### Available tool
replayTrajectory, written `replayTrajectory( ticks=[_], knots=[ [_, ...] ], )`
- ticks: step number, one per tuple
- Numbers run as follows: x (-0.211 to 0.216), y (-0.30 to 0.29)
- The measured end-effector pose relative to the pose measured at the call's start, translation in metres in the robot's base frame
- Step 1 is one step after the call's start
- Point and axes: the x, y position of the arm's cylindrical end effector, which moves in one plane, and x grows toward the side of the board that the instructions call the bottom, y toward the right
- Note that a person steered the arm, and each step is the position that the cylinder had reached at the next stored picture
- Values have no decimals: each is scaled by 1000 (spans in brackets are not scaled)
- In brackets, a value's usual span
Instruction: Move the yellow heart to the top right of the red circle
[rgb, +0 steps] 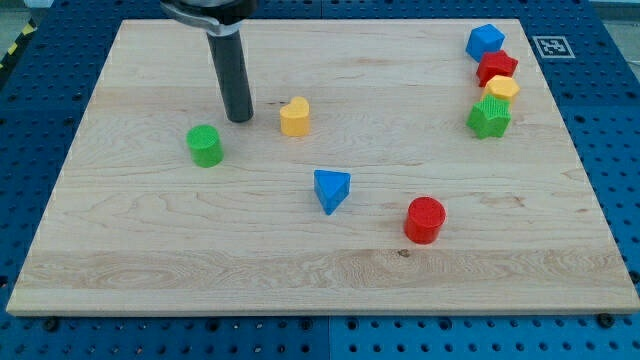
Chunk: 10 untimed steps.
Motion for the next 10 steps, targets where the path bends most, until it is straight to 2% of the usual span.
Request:
replayTrajectory(
  ticks=[1, 3, 7, 10],
  knots=[
    [-5, 7],
    [15, 64],
    [111, 187],
    [119, 252]
  ],
)
